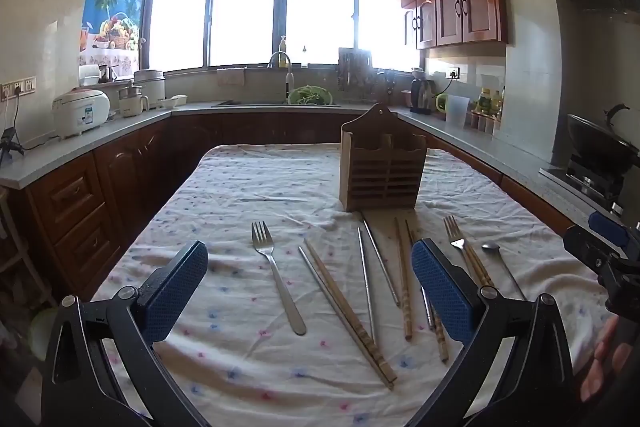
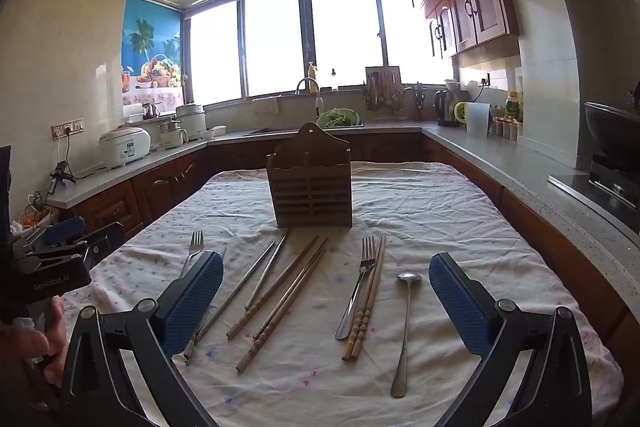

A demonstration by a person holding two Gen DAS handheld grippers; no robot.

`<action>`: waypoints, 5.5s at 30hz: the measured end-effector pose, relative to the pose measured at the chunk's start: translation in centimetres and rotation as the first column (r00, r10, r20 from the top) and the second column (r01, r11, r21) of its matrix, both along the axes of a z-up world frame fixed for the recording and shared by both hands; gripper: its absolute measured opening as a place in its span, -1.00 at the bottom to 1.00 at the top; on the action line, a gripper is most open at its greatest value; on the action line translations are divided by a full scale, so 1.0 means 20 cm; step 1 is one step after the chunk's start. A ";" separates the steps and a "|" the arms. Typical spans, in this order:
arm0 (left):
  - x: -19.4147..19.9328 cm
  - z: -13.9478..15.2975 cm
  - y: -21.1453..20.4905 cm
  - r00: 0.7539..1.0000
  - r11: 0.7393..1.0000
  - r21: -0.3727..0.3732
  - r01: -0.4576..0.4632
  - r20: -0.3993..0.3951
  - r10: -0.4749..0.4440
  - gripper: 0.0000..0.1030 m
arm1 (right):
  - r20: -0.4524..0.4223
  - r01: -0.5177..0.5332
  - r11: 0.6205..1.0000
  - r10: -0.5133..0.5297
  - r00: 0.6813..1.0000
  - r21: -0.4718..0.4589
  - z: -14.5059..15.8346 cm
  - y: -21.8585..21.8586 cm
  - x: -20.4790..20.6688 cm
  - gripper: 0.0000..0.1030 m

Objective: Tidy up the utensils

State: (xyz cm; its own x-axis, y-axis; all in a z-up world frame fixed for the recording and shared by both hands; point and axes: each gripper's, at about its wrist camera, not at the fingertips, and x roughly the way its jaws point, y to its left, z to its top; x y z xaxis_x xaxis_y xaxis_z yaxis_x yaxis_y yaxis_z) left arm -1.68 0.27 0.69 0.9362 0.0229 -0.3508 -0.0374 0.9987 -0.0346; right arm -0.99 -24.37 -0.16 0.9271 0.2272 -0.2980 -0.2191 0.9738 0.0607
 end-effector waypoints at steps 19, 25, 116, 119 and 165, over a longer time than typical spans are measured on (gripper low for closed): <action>0.00 -0.02 0.01 1.000 1.000 -0.002 0.012 -0.006 -0.012 1.00 | -0.007 -0.007 1.000 0.007 1.000 0.009 -0.01 -0.01 0.02 1.00; 0.01 -0.02 0.01 1.000 1.000 -0.007 0.014 -0.018 -0.014 1.00 | -0.021 -0.006 1.000 0.007 1.000 0.017 -0.02 -0.01 0.02 1.00; 1.33 -0.48 -0.33 0.741 0.944 0.004 0.330 -0.621 -0.256 -0.73 | -0.628 0.000 1.000 -0.017 0.778 -0.027 -0.49 -0.12 1.46 -0.82; 1.33 -0.48 -0.35 0.743 0.941 0.011 0.339 -0.617 -0.261 -0.87 | -0.611 -0.009 0.999 -0.018 0.791 -0.041 -0.49 -0.11 1.45 -0.84; 0.77 0.34 -0.03 0.900 0.905 -0.215 0.367 -0.164 -0.404 -0.92 | -0.208 -0.052 0.974 0.100 0.973 0.221 0.38 -0.27 0.83 -0.90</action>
State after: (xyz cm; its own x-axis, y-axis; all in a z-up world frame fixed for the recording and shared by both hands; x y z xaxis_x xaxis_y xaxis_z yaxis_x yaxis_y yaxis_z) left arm 13.68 -0.35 7.41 0.7685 -0.4042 -0.4960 0.3246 0.9143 -0.2421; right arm 15.59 -29.70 7.50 0.8232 0.3743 -0.4268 -0.2506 0.9142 0.3185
